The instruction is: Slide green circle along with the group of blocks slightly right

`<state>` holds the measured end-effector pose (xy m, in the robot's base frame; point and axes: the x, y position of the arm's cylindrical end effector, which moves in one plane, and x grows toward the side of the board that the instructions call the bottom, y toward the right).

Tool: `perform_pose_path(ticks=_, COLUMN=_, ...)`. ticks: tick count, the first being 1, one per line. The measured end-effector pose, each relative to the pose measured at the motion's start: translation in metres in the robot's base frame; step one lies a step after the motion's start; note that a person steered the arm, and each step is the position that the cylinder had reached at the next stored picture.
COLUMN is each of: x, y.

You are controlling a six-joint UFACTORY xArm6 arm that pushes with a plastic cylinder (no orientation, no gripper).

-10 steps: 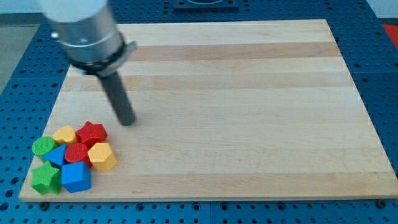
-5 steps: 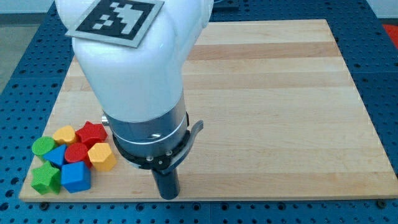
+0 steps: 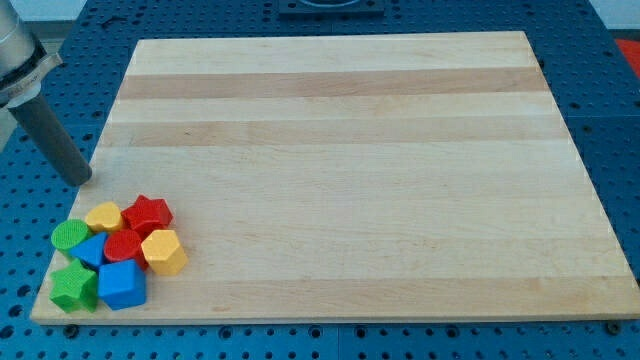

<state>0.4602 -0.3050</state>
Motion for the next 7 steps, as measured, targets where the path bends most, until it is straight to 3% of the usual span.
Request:
perform_pose_path(ticks=2, x=0.067, y=0.0)
perform_pose_path(ticks=5, x=0.101, y=0.0)
perform_pose_path(ticks=6, x=0.091, y=0.018)
perform_pose_path(ticks=7, x=0.038, y=0.092)
